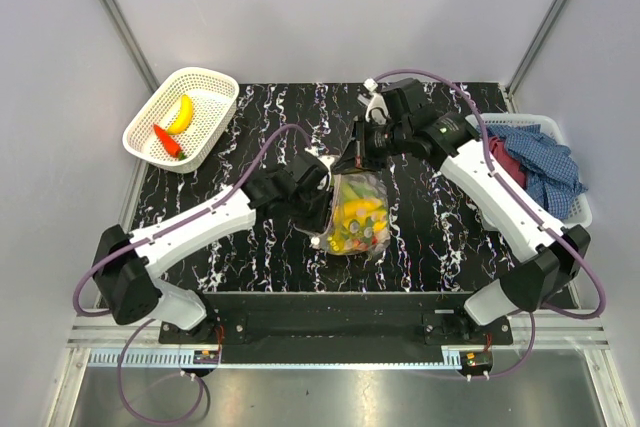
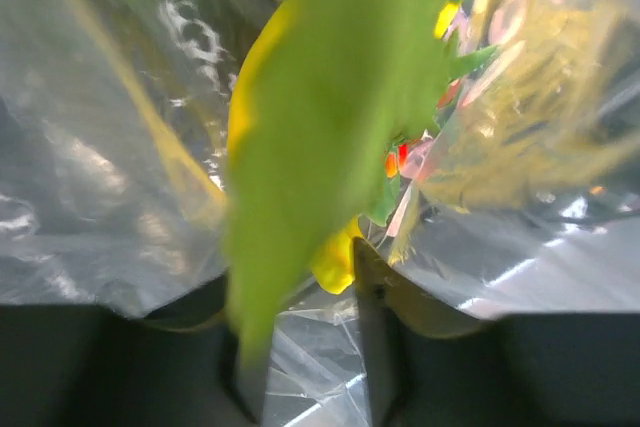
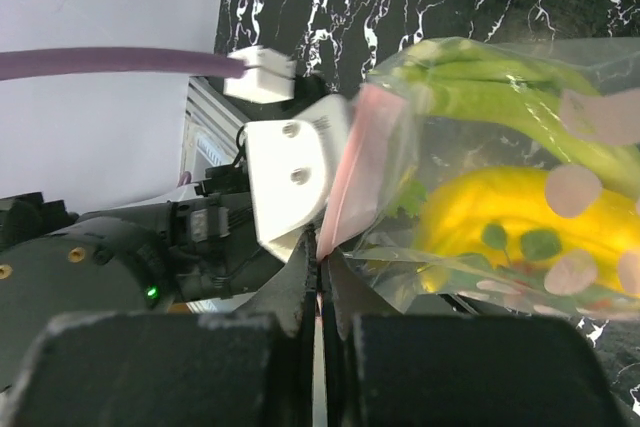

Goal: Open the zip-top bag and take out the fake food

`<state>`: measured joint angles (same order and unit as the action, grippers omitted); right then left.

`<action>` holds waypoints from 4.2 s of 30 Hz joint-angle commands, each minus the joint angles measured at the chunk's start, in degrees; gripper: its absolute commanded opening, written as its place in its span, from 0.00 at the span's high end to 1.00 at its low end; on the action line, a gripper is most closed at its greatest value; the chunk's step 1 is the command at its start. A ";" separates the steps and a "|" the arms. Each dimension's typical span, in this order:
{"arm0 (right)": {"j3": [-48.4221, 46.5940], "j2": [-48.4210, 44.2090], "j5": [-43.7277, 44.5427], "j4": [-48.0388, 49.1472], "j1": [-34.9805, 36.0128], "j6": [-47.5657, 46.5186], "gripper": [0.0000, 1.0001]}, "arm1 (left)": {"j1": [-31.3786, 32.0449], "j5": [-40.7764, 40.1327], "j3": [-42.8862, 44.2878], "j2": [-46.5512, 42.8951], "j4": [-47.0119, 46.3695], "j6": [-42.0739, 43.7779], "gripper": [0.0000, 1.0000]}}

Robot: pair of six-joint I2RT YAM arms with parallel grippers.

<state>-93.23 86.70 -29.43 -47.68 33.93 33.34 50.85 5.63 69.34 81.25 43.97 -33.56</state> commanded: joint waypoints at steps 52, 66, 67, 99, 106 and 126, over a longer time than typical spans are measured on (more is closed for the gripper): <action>17.02 -8.37 8.68 -4.69 -15.03 -4.77 0.25 | -7.70 43.41 -15.82 17.98 -35.09 -6.43 0.62; 42.07 -22.62 21.41 -13.67 -21.45 2.51 0.68 | -7.70 45.79 -14.85 19.64 -35.09 -8.63 0.57; 42.69 -22.62 22.39 -13.41 -21.54 2.60 0.71 | -7.70 45.79 -14.76 19.73 -35.09 -8.71 0.57; 47.53 -14.45 17.92 -2.68 -20.93 1.90 0.82 | -7.70 32.10 -7.99 21.23 -24.81 -5.64 0.58; 40.42 -14.80 15.72 -4.70 -20.93 -2.66 0.67 | -7.52 25.50 -7.29 19.21 -23.93 -5.64 0.87; 17.21 -4.18 -2.48 11.48 -13.37 5.42 0.23 | -2.25 4.84 5.45 7.52 -8.38 -1.42 1.00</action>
<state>-73.08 80.40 -29.36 -41.91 18.70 35.00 48.05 15.25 71.50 91.96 33.39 -35.99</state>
